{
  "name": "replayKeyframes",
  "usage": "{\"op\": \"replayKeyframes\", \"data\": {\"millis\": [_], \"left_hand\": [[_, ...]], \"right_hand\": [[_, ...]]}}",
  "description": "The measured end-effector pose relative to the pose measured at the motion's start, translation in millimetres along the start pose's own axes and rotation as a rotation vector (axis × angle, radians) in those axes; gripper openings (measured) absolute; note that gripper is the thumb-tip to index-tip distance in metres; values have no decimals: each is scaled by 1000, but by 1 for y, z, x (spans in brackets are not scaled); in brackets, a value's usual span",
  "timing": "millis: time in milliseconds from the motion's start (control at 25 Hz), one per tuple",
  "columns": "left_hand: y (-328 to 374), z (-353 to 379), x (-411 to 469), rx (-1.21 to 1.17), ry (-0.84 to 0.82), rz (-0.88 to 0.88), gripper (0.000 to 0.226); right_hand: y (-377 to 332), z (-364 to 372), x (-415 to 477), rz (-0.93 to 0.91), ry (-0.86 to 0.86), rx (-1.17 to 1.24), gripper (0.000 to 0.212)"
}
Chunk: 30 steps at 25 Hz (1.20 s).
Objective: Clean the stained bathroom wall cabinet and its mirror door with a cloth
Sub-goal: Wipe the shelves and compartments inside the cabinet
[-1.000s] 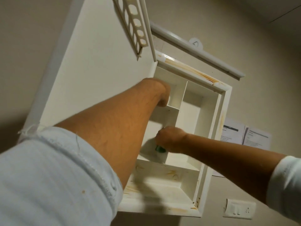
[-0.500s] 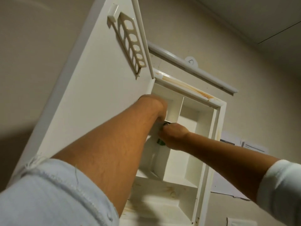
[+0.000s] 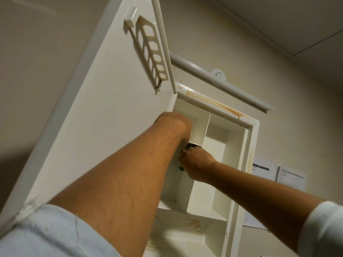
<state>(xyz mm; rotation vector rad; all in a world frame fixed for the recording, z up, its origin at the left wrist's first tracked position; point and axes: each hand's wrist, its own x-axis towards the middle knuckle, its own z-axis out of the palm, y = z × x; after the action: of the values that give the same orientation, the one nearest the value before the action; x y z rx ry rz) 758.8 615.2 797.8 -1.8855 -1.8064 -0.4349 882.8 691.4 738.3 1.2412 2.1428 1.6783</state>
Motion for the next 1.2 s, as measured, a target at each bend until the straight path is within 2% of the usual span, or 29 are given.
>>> {"op": "replayKeyframes", "data": {"millis": [200,320,400,560,600,640,680,760,880,960,1080,1200], "left_hand": [[-2,-2,-6,-44,-11,47,42],[-3,-2,-7,-34,-12,49,54],[-3,-2,-7,-65,-10,53,53],[-2,-3,-5,-94,-30,26,47],[-2,-3,-3,-92,-37,10,47],[0,-4,-2,-94,-45,1,48],[-1,-4,-1,-100,-47,-9,48],[-2,-3,0,-109,-54,-26,53],[-2,-4,2,-130,-66,-31,62],[-4,-4,4,-141,-67,-39,64],[-4,-5,5,-150,-62,-48,61],[-1,-6,0,-150,-64,-57,62]], "right_hand": [[-45,17,-6,47,7,165,28],[-78,24,-24,50,-198,606,19],[-75,17,-16,274,-130,1153,21],[-65,-10,16,1076,174,2591,20],[-60,-18,24,1158,224,2925,21],[-53,-22,30,1216,316,3142,22],[-44,-27,34,1301,431,3216,21],[-31,-34,33,1424,598,3208,15],[-27,-37,13,1383,806,3233,18],[-30,-38,8,1378,818,3258,15],[-23,-37,24,1473,654,3251,8],[-23,-39,25,1556,596,3301,14]]}}
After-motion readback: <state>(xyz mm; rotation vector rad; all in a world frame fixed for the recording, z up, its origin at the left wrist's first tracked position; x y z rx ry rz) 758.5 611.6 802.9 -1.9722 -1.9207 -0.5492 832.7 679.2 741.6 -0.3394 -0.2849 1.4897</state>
